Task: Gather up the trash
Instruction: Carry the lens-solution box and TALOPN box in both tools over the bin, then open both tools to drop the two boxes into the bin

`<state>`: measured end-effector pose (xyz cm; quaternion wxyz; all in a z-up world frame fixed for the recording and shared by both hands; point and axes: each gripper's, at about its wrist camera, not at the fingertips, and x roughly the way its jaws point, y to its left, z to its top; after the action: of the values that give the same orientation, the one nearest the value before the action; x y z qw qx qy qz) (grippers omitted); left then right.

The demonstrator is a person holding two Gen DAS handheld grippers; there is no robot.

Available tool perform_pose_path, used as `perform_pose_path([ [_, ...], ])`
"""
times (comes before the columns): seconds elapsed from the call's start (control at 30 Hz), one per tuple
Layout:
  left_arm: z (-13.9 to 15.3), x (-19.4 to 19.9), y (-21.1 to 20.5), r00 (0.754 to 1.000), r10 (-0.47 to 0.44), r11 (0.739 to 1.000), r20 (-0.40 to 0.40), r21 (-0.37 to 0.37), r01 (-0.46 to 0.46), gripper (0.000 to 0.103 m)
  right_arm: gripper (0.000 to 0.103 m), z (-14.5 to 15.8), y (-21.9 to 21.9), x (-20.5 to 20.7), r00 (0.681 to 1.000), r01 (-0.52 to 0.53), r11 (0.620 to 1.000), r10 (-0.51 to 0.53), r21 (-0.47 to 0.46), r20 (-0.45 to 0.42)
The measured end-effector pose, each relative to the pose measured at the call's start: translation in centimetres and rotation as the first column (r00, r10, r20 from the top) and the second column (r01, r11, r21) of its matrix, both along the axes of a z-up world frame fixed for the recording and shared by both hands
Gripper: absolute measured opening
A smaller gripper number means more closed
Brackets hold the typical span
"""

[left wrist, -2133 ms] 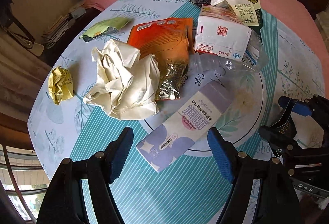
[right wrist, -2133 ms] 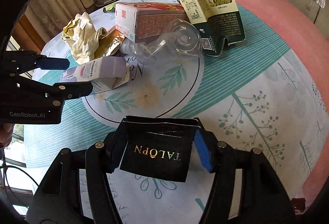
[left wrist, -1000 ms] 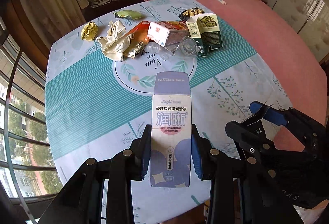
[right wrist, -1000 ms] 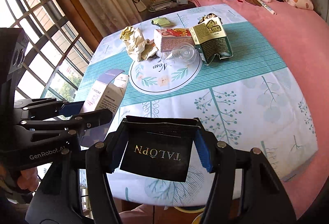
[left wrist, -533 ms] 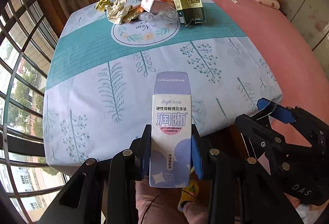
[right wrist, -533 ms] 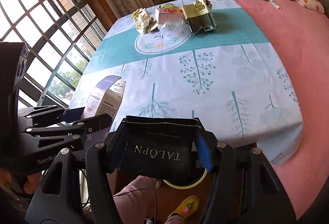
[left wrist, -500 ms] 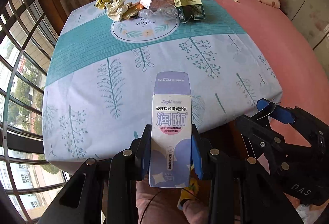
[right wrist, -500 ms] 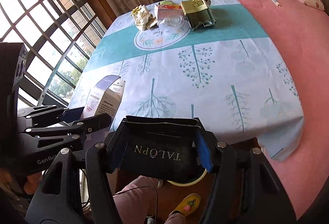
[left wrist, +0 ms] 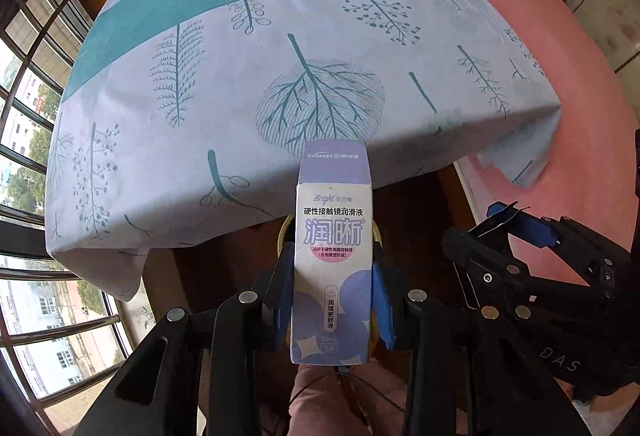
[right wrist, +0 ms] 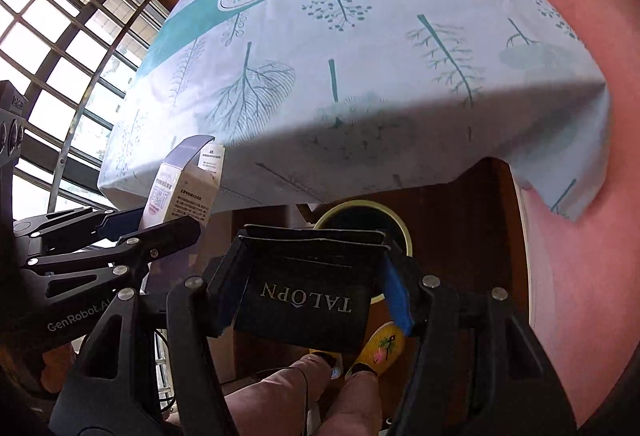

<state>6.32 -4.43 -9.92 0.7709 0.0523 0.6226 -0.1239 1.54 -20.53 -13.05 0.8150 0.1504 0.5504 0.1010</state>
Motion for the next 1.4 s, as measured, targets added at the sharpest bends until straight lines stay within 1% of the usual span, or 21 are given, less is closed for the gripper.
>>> perform_pose_path([
  [0.1,-2.3,-0.3,-0.1,1.0,-0.007,1.0,-0.026,-0.003,0.007,0.034,0.057,-2.7,0.1,-0.3,0.999,0.023,1.0,-0.024,-0.016,-0.037],
  [0.27,-6.9,-0.6,-0.2,0.998,-0.026,1.0,-0.055,-0.011,0.026,0.034,0.057,-7.8,0.0,-0.2,0.991,0.095,0.995,-0.097,-0.023,-0.095],
  [0.37,-10.2,-0.7,-0.2,0.997,-0.032,0.999,-0.073,-0.009,0.031,0.034,0.057,-11.2,0.0,0.2,0.983,0.131,0.991,-0.135,-0.038,-0.127],
  [0.57,-17.1,-0.9,0.1,0.992,-0.023,0.999,-0.122,-0.034,0.019,0.034,0.057,-18.1,0.4,1.0,0.964,0.185,0.98,-0.194,-0.068,-0.18],
  [0.7,-21.9,-0.7,0.4,0.988,-0.04,0.998,-0.151,-0.045,0.034,0.034,0.057,-22.7,0.5,1.4,0.951,0.216,0.973,-0.228,-0.082,-0.208],
  [0.83,-26.3,0.0,0.3,0.987,-0.057,0.998,-0.153,-0.05,0.05,0.035,0.057,-27.2,0.5,1.6,0.941,0.225,0.97,-0.242,-0.096,-0.237],
  [0.93,-28.8,0.6,0.6,0.989,-0.047,0.998,-0.142,-0.053,0.04,0.039,0.057,-29.9,0.6,1.3,0.94,0.222,0.97,-0.241,-0.103,-0.24],
  [1.0,-30.5,0.9,1.2,0.99,-0.034,0.998,-0.135,-0.049,0.028,0.053,0.058,-31.4,0.7,1.2,0.939,0.227,0.967,-0.248,-0.112,-0.238],
  [1.03,-31.1,1.0,1.4,0.99,-0.026,0.999,-0.137,-0.044,0.02,0.059,0.058,-32.2,0.6,1.2,0.936,0.234,0.966,-0.255,-0.112,-0.241],
  [1.07,-31.7,1.2,1.8,0.989,-0.018,0.999,-0.144,-0.041,0.012,0.07,0.058,-32.9,0.6,1.2,0.933,0.242,0.964,-0.263,-0.11,-0.245],
  [1.1,-32.2,1.3,2.1,0.988,-0.012,0.999,-0.151,-0.048,0.005,0.078,0.058,-33.6,0.6,1.3,0.932,0.248,0.962,-0.268,-0.109,-0.245],
  [1.17,-32.6,1.2,2.6,0.99,-0.012,0.999,-0.142,-0.052,0.004,0.081,0.058,-34.2,0.8,1.4,0.931,0.25,0.963,-0.268,-0.106,-0.245],
  [1.27,-32.8,0.6,3.2,0.993,-0.024,0.999,-0.118,-0.029,0.021,0.083,0.058,-34.3,1.2,1.7,0.933,0.244,0.966,-0.258,-0.087,-0.252],
  [1.37,-32.5,0.2,3.9,0.994,-0.015,1.0,-0.105,-0.022,0.012,0.083,0.059,-34.7,1.8,2.2,0.934,0.232,0.969,-0.245,-0.079,-0.258],
  [1.4,-32.2,0.1,4.2,0.995,-0.008,1.0,-0.103,-0.024,0.006,0.083,0.063,-34.7,2.0,2.4,0.933,0.232,0.969,-0.246,-0.084,-0.262],
])
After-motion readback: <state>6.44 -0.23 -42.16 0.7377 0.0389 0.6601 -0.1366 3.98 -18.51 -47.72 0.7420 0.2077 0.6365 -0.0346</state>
